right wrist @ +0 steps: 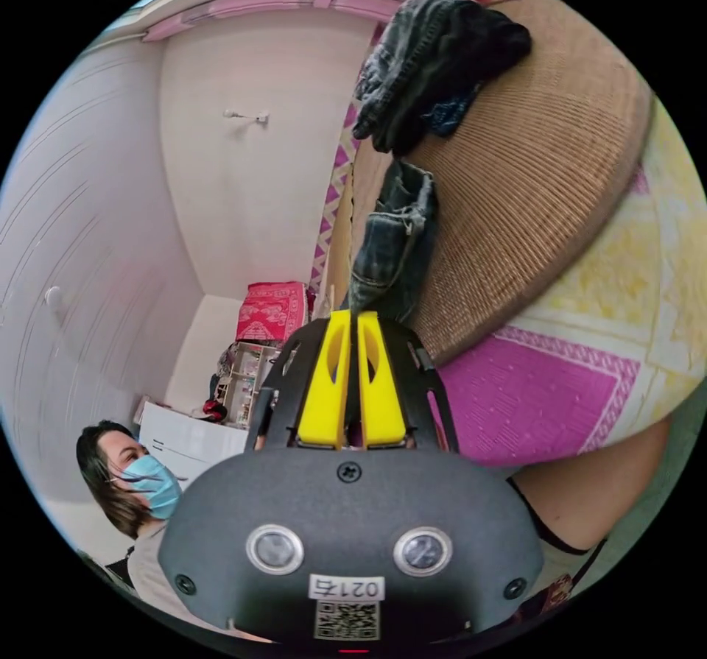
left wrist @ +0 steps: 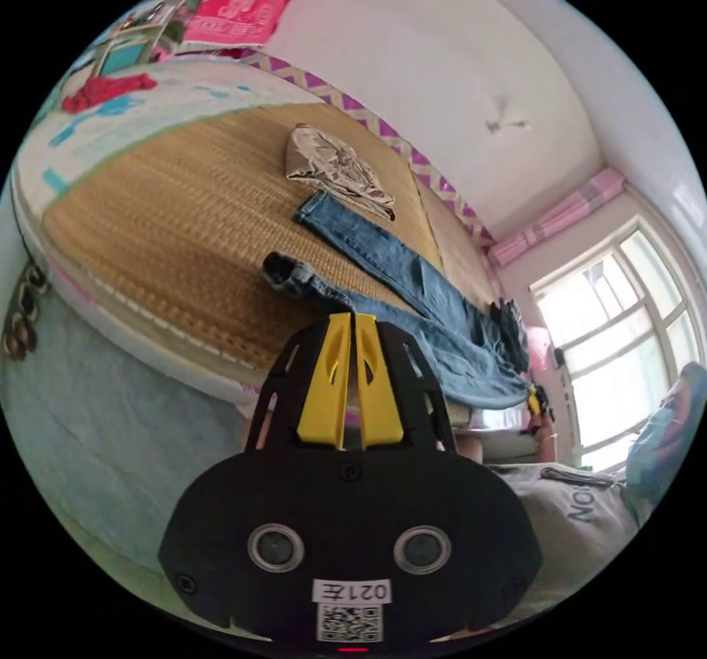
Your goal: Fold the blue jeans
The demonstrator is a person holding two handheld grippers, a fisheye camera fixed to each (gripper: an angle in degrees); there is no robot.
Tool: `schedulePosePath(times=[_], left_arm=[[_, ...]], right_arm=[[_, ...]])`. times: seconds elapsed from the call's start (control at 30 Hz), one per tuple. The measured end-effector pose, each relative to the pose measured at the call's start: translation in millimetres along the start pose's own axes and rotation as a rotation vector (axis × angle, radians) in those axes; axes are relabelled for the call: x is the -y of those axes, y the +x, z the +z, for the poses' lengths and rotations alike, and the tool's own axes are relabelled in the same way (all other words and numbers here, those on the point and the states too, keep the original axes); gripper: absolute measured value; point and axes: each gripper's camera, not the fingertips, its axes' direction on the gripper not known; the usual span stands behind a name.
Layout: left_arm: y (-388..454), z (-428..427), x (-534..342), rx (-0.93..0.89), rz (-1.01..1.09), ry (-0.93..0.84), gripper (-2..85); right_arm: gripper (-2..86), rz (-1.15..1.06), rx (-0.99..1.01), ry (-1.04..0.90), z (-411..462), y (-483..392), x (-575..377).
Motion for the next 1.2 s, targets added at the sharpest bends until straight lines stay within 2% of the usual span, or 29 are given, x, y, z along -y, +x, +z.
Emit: schedulePosePath(times=[0.1,0.27,0.47,0.63,0.8,0.87,1.0,1.07,1.2], left_arm=[[26.0,13.0,68.8,0.047,0.059,-0.121,-1.0],[45.6,95.0,207.2,0.127,0.076,-0.305,-1.0],[32.6,218.3,298.2,0.21,-0.02,-0.334,-1.0],[22.2,261.8,308.4,0.257,-0.004,-0.362,-1.0],[1.0,248.1,296.8,0.164,0.006,-0.289,-0.8],[-21.4,228.2,283.6,0.103,-0.037,-0.234,-0.6],[-56.5,169.7,250.9,0.129,-0.094,-0.061,-0.5],[-73.2,138.6,219.3,0.048,-0.113,0.013,0.6],[-85.1,110.8,163.6,-0.014,-0.176,0.032,7.2]], right_arm=[[-0.3,-0.051,0.002,-0.031,14.9,-27.8,38.8],[0.0,-0.107,-0.063,-0.077,79.7,-51.3,133.9],[0.5,-0.03,-0.184,-0.072,172.3,6.2,221.3],[1.4,0.051,-0.177,-0.037,187.7,59.2,231.6],[5.4,-0.037,-0.087,-0.091,163.9,59.6,222.2],[6.4,-0.108,-0.027,-0.099,143.0,49.0,208.8],[5.9,-0.269,-0.037,-0.155,123.7,19.4,172.0],[4.2,-0.387,-0.037,-0.22,119.5,1.0,139.1],[1.3,-0.461,-0.028,-0.272,110.6,-5.8,93.5]])
